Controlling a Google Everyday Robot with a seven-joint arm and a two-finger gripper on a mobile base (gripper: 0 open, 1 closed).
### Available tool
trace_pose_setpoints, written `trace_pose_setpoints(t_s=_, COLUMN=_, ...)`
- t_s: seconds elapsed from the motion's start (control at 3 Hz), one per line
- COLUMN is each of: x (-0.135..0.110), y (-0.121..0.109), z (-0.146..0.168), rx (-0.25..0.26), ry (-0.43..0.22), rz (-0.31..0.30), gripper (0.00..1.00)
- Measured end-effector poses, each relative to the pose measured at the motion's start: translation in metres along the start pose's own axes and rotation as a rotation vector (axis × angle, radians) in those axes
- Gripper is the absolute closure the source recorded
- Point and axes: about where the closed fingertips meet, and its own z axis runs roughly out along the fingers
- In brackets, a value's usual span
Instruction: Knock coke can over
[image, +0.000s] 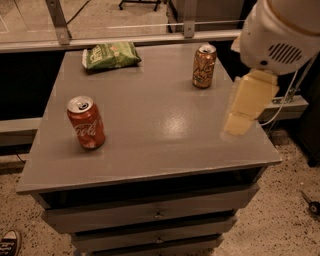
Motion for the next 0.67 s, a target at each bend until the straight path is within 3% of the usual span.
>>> trace_pose_setpoints(t_s=0.67, x=-0.101, y=0.019, z=0.090, rx=-0.144, ry=-0.314, rz=-0.006, gripper=0.00)
